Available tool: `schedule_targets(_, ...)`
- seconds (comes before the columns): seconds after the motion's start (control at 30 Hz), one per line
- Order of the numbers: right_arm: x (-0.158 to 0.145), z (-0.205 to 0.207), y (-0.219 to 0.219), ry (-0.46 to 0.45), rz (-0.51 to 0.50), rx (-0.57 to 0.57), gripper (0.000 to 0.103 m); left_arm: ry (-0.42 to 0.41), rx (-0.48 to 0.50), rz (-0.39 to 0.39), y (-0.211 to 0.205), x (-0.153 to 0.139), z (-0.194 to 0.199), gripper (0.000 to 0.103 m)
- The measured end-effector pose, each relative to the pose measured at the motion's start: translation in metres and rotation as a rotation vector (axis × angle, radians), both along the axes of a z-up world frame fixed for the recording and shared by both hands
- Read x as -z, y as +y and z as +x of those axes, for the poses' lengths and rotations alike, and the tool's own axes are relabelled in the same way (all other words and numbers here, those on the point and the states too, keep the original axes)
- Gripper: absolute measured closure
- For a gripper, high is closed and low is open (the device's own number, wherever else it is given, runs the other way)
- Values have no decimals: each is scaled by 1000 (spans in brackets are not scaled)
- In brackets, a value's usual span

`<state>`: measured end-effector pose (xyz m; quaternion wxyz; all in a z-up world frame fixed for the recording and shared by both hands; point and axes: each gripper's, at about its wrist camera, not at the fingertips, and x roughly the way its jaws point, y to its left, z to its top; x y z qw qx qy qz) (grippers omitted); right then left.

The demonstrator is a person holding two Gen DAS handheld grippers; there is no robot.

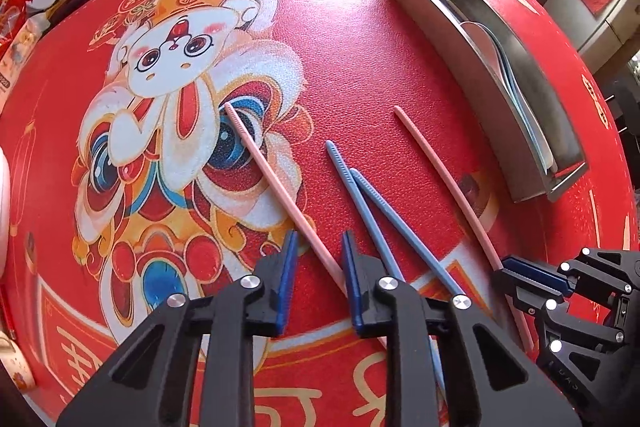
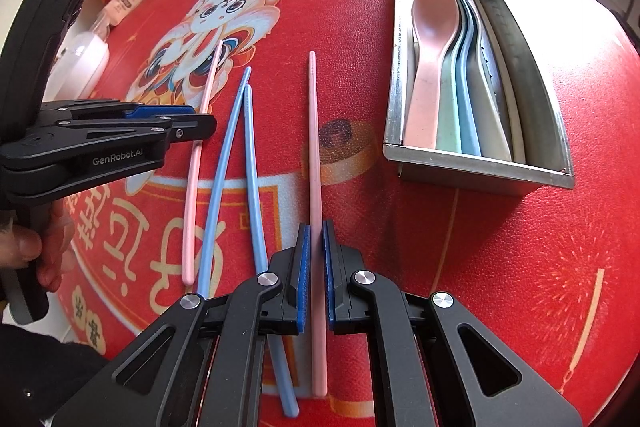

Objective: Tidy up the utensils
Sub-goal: 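Close the right gripper on a pink chopstick while the left gripper grasps another pink chopstick, then lift both pink chopsticks and carry them over the steel tray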

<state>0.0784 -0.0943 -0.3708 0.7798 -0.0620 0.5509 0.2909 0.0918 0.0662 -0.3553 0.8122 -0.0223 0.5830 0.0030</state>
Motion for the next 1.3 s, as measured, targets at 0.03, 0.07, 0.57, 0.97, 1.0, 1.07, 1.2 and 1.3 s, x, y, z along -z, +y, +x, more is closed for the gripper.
schedule_targets(0.03, 0, 0, 1, 0, 0, 0, 96, -1, 21, -13, -3, 0, 0, 91)
schedule_targets(0.07, 0, 0, 0, 1, 1, 0, 96, 2, 45, -36, -5, 0, -1, 95)
schedule_targets(0.57, 0, 0, 5, -17, -21, 0, 97, 34, 34, -105, 4, -3, -36, 97)
schedule_targets(0.97, 0, -1, 14, -55, -70, -21, 97, -16, 20, -111, 16, -4, -55, 96)
schedule_targets(1.0, 0, -1, 14, -56, -71, -21, 97, -21, 22, -109, 16, -4, -57, 96)
schedule_targets(1.07, -1, 0, 13, -54, -66, -19, 97, -23, 23, -105, 8, -3, -53, 97)
schedule_targets(1.2, -2, 0, 8, -33, -27, -5, 97, -22, -22, -160, 19, -8, -58, 97)
schedule_targets(1.3, -7, -2, 7, -37, 2, -6, 97, -38, -60, -201, 37, -16, -65, 97)
